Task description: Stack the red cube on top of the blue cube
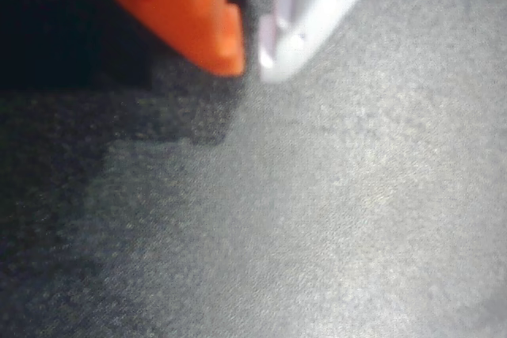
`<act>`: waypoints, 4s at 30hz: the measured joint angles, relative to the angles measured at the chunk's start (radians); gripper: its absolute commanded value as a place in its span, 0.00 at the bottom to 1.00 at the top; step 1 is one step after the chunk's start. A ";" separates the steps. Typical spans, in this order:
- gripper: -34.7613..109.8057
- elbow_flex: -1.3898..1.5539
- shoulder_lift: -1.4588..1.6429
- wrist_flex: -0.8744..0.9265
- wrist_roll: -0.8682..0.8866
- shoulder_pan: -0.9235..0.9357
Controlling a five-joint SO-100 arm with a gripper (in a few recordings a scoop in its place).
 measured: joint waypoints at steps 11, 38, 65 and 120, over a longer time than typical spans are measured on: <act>0.24 0.000 0.000 0.000 0.000 0.000; 0.24 0.000 0.000 0.000 0.000 0.000; 0.24 -0.032 0.000 -0.029 0.034 0.052; 0.24 -1.269 -1.686 -0.385 -0.089 0.434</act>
